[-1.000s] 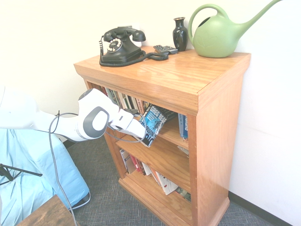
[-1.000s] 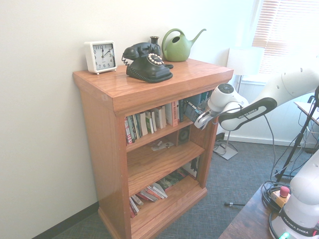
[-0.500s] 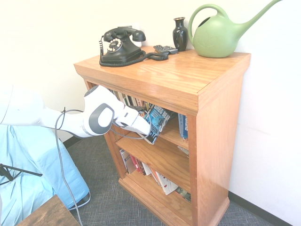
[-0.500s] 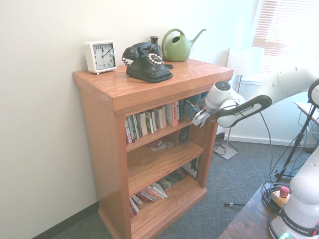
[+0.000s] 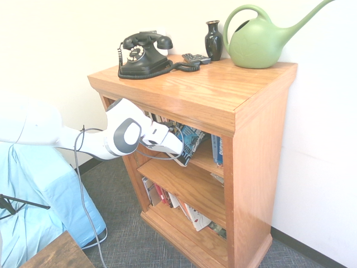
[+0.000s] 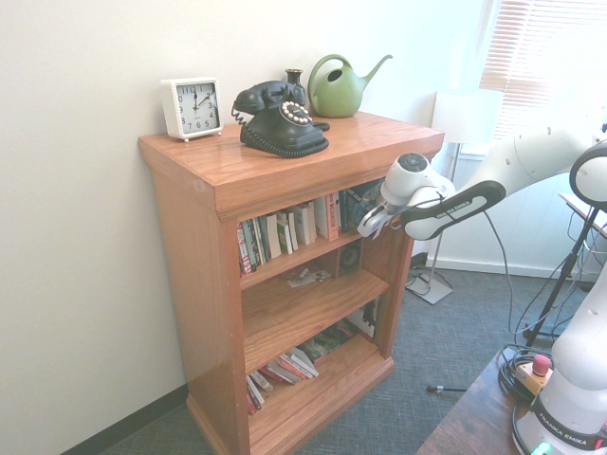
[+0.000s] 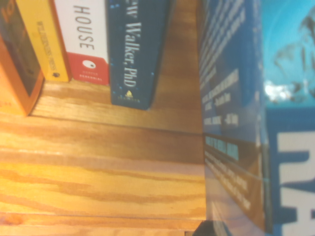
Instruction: Shelf the books
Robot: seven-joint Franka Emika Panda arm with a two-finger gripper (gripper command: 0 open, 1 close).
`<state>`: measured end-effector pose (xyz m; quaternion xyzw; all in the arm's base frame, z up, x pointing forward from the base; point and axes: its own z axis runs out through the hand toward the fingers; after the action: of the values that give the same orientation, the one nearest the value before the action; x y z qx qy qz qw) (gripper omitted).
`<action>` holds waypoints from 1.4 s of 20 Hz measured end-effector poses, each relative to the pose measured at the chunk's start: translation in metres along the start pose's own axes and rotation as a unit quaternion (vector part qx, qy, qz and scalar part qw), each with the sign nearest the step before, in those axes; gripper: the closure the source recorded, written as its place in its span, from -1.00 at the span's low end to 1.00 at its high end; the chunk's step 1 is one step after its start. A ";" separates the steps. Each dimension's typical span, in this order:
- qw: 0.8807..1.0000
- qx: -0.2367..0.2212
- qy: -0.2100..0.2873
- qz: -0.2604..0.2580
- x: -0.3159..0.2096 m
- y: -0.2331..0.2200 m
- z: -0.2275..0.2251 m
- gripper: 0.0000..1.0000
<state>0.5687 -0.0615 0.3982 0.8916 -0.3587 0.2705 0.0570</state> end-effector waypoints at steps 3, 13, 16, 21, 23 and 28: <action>1.000 0.000 0.004 -0.001 0.003 -0.005 0.002 1.00; 1.000 -0.008 0.010 -0.002 0.017 -0.034 0.001 -1.00; 1.000 -0.009 0.009 0.000 0.017 -0.034 0.001 -1.00; 1.000 -0.010 0.010 0.000 0.017 -0.035 0.001 -1.00; 1.000 -0.010 0.010 0.000 0.017 -0.035 0.001 -1.00; 1.000 -0.011 0.010 -0.002 0.016 -0.033 0.002 -1.00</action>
<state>0.6015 -0.0474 0.4083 0.8889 -0.3595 0.2749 0.0708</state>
